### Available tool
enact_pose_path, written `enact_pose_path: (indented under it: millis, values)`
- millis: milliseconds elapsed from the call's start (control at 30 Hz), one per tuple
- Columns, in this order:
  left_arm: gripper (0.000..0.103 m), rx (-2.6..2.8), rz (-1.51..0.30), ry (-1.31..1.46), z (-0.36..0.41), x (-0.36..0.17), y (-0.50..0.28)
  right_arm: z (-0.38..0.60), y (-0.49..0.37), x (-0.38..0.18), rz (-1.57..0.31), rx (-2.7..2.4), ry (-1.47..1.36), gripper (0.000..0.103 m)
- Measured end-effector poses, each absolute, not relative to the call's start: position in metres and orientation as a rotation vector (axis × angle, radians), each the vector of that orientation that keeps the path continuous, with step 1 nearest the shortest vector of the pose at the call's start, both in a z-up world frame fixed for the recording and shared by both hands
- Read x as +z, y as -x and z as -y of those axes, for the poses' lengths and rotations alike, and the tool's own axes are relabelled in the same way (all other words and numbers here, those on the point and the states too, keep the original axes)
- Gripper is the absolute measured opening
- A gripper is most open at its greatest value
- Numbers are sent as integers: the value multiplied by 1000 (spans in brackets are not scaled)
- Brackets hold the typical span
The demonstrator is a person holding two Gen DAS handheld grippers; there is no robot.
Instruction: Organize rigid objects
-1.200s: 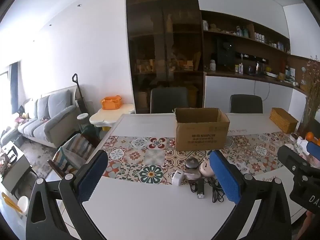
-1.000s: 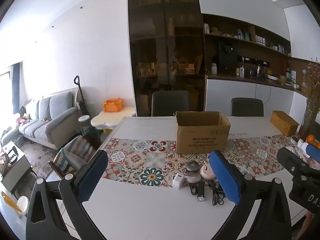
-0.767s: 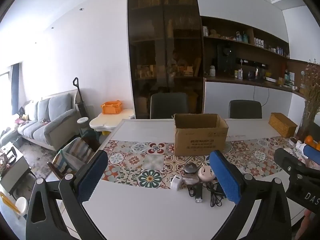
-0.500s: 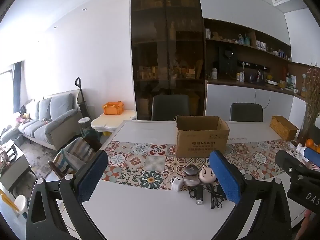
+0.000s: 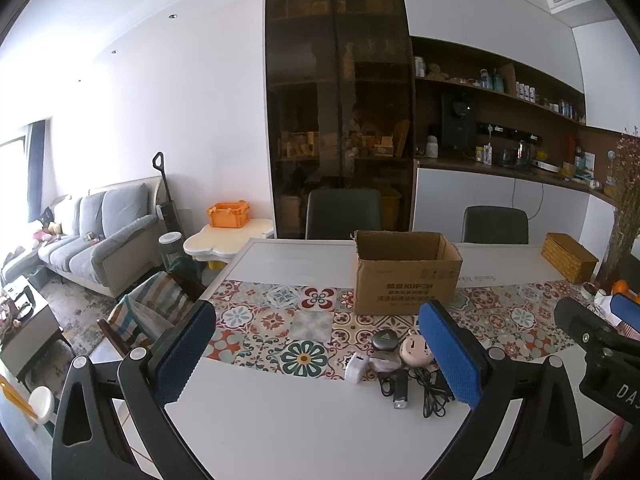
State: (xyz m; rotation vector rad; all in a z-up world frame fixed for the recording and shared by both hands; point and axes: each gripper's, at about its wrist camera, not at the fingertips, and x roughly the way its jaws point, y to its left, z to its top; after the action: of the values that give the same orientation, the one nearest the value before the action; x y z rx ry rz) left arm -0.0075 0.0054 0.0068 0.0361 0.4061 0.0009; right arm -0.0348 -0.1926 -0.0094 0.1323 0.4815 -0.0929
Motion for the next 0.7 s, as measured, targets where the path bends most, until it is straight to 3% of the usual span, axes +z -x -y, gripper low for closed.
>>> enact_pose_path:
  millis: [700]
  values:
    - [103,0,-410,-34,-6,5,7,192,36,-8,-475,-92,-134,99]
